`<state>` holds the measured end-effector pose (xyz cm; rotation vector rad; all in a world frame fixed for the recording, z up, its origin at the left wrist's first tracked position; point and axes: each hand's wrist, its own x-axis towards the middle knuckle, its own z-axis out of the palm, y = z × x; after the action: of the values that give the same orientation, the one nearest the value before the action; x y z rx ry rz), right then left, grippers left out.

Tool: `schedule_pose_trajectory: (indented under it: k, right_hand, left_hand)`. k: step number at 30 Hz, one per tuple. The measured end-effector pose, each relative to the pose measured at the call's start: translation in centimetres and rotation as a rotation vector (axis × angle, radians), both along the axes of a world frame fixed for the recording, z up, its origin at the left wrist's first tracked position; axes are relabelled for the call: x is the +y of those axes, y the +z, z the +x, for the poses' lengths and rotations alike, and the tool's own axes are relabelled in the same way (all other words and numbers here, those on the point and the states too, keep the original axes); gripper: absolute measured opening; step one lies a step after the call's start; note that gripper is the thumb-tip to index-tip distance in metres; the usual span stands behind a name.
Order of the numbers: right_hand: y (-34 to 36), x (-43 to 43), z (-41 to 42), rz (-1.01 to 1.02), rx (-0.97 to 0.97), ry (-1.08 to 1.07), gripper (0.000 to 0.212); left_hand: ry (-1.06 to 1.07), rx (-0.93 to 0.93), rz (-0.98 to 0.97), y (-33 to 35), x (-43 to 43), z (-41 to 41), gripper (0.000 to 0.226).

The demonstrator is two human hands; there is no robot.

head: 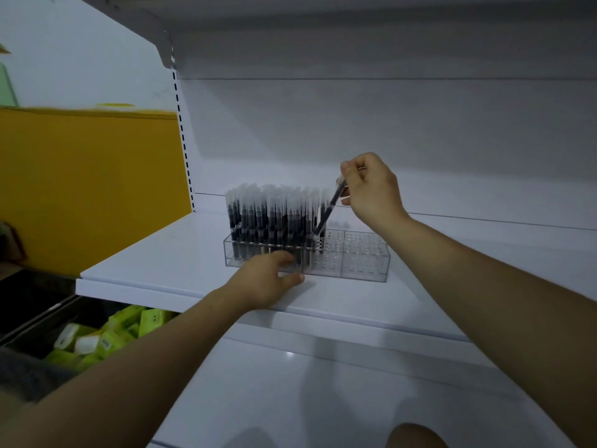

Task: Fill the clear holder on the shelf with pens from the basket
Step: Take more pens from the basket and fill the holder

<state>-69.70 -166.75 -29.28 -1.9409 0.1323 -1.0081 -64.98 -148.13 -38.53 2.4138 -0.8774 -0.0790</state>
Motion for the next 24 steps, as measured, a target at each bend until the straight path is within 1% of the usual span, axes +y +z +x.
schedule_pose_trajectory:
  k: [3,7,13,18,24]
  right_hand:
    - [-0.5,-0.4,0.8,-0.055,0.036,-0.043,0.015]
    - [-1.1,-0.2,1.5,-0.125,0.068,-0.067,0.016]
    - [-2.7,0.5,2.6,-0.200,0.172,-0.084,0.025]
    - [-4.2,1.0,2.9,-0.194,0.217,-0.030,0.025]
    - [-3.1,0.7,2.8,-0.113,0.089,-0.053,0.023]
  left_hand:
    - [0.041,-0.049,0.126,-1.6,0.9,0.0,0.061]
    - [0.031,-0.189,0.242,-3.0,1.5,0.0,0.064]
    - [0.010,-0.262,0.275,-4.0,1.7,-0.3,0.059]
    - [0.012,-0.269,0.287,-4.4,1.8,-0.3,0.059]
    - [0.004,-0.282,0.288,-4.4,1.8,-0.3,0.059]
